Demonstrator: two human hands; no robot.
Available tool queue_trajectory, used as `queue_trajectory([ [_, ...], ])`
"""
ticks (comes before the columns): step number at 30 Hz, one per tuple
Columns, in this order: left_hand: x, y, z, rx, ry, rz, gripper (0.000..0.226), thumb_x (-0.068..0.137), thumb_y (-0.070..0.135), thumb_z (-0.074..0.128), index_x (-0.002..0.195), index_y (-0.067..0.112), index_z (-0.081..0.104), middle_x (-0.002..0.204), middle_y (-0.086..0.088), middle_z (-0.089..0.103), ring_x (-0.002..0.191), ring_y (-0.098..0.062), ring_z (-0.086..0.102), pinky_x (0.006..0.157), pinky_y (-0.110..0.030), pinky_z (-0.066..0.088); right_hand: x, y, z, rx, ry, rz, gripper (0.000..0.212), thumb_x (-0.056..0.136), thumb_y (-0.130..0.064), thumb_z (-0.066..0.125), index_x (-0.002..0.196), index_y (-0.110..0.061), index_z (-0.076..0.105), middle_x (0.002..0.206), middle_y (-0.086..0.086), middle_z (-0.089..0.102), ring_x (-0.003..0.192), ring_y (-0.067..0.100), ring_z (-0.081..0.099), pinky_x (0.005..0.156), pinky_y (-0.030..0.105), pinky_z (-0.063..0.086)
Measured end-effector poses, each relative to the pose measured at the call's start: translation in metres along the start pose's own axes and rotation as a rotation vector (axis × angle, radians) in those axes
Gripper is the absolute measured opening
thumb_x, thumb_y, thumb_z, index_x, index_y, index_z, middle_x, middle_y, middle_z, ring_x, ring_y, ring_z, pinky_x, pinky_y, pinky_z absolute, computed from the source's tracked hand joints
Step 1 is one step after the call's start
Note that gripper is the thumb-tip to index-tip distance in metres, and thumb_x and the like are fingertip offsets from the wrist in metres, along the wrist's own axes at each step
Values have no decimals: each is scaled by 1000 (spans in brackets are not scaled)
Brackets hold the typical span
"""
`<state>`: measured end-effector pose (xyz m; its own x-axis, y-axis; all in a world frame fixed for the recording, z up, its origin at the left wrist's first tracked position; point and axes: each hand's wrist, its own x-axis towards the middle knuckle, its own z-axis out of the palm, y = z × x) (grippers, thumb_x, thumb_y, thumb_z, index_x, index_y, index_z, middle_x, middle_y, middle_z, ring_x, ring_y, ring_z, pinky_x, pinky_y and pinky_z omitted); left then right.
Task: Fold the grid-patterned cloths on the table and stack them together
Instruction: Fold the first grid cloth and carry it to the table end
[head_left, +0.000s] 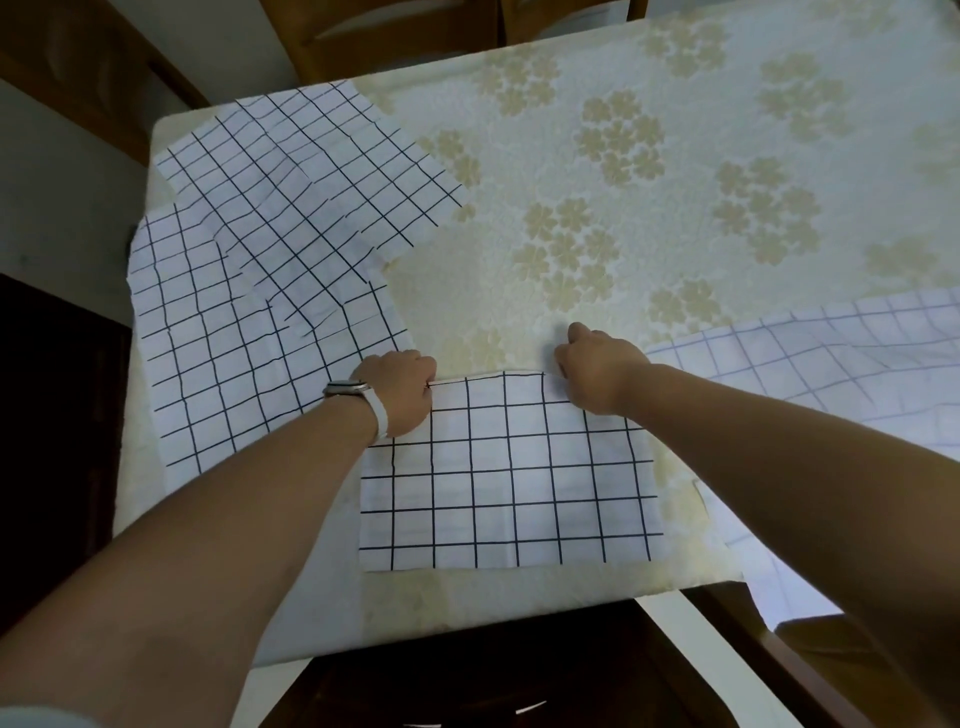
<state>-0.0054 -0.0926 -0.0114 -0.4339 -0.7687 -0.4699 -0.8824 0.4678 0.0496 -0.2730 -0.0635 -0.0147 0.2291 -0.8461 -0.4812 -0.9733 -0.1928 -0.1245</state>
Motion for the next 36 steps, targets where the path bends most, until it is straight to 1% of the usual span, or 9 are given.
queue_trajectory([
  [6,-20,-1,-7,-51,160,23,12,94,25,40,83,23,44,73,8,45,69,-19,47,63,-31,30,-20,1,-6,62,41,-10,5,87,-16,50,86,-14,46,91,4,47,80,24,49,64,32,38],
  [13,-65,-1,-21,-110,297,46,14,94,25,43,85,21,53,78,4,53,72,-18,51,62,-32,37,-64,-12,-21,94,162,11,4,80,-13,49,83,-14,47,84,4,51,75,26,51,58,29,38],
  [17,-99,0,-15,-124,345,125,12,93,23,47,85,20,56,78,4,53,71,-18,50,64,-32,38,-100,-26,-22,37,223,-35,6,81,-17,52,86,-13,51,86,4,53,77,27,53,60,32,46],
  [21,-129,3,3,-120,403,203,10,87,20,53,80,19,60,74,2,57,67,-20,53,59,-33,44,-133,-40,-8,-17,260,-62,9,82,-17,53,88,-11,53,89,6,53,79,29,53,58,32,40],
  [25,-149,8,31,-89,387,247,5,82,18,60,79,19,64,75,2,60,65,-20,55,57,-30,42,-154,-47,22,-115,238,-115,10,77,-16,59,86,-11,57,84,8,55,73,31,56,54,31,32],
  [28,-156,12,53,-83,361,306,5,76,15,64,74,20,63,74,3,59,64,-20,56,55,-29,44,-161,-51,43,-212,151,-137,20,67,-16,70,86,-12,63,78,8,58,65,29,58,50,31,36],
  [30,-158,16,63,-45,326,323,9,71,15,69,71,21,62,71,4,57,61,-19,55,55,-28,42,-163,-56,55,-249,110,-131,25,75,-17,65,100,-11,63,90,9,61,76,30,59,57,33,36],
  [32,-158,21,74,3,278,317,11,69,17,72,70,22,62,71,5,57,62,-18,56,55,-30,44,-164,-60,65,-259,81,-110,29,87,-16,51,115,-11,57,106,11,57,91,31,56,65,34,33],
  [36,-154,29,90,18,177,258,2,76,16,65,77,18,65,79,0,61,73,-23,59,62,-34,47,-163,-62,82,-248,36,-87,35,91,-16,45,126,-15,51,119,9,51,102,28,53,72,35,37],
])
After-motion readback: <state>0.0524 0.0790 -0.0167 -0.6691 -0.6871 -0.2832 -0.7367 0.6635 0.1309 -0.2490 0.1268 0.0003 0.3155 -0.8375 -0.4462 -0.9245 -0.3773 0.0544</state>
